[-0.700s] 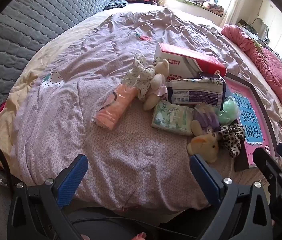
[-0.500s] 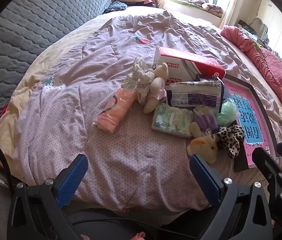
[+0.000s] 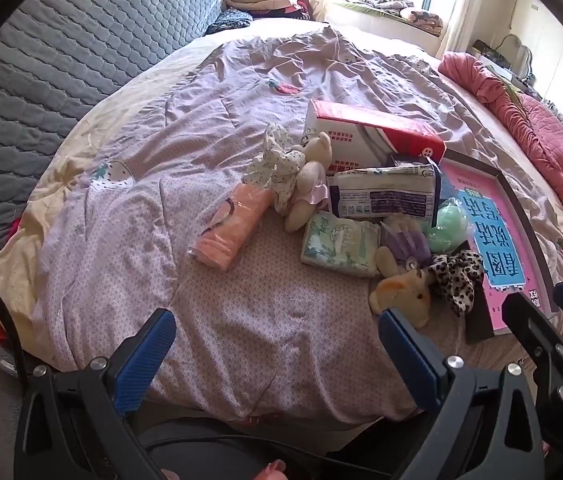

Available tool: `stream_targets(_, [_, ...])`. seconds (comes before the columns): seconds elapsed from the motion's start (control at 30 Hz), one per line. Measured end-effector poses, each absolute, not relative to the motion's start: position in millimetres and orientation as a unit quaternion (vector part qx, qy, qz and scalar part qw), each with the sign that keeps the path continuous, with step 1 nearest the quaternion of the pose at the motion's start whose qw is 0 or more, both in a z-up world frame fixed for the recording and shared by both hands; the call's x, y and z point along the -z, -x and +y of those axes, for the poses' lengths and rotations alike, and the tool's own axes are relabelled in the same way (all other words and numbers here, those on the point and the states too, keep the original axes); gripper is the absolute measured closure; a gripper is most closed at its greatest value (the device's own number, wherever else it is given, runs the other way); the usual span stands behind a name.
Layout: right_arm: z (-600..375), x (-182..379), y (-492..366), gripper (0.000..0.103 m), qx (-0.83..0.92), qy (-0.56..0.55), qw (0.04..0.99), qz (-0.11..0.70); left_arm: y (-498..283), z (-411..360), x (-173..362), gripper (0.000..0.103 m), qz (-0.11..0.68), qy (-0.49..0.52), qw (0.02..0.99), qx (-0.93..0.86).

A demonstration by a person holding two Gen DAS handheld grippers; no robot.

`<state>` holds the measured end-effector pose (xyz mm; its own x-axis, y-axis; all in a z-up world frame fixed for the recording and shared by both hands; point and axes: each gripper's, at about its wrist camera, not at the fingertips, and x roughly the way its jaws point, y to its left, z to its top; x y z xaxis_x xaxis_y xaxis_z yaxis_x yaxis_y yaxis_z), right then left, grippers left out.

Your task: Organize soft objects

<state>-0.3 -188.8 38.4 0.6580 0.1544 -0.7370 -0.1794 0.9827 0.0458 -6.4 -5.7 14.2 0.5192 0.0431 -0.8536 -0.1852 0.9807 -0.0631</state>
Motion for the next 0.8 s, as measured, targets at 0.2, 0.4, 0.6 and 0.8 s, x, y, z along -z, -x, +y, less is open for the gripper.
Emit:
stream_targets(0.2, [-188.5,-39.5,1.2,0.0,-0.091,0.014,0.911,0.402,6.3,-7.0,-15.7,0.001,0.486,0.071,0.869,-0.066])
stream_targets(0.4, [-189.7,-41.1,1.6,0.0,-0.091,0.012,0.911,0.401,6.5,-7.1,-15.9,0.001,0.485,0.072,0.869,-0.066])
stream_targets(0.6, [-191.8,-42.3,1.5,0.0,-0.092,0.011,0.912,0.4,7.6,-9.2,-18.2,0.001,0.484,0.069,0.87,-0.066])
stream_targets(0.8, [-192.5,-42.6,1.9,0.0,-0.093,0.01,0.912,0.4,7.9,-9.8,-18.2,0.001,0.484,0.069,0.87,-0.066])
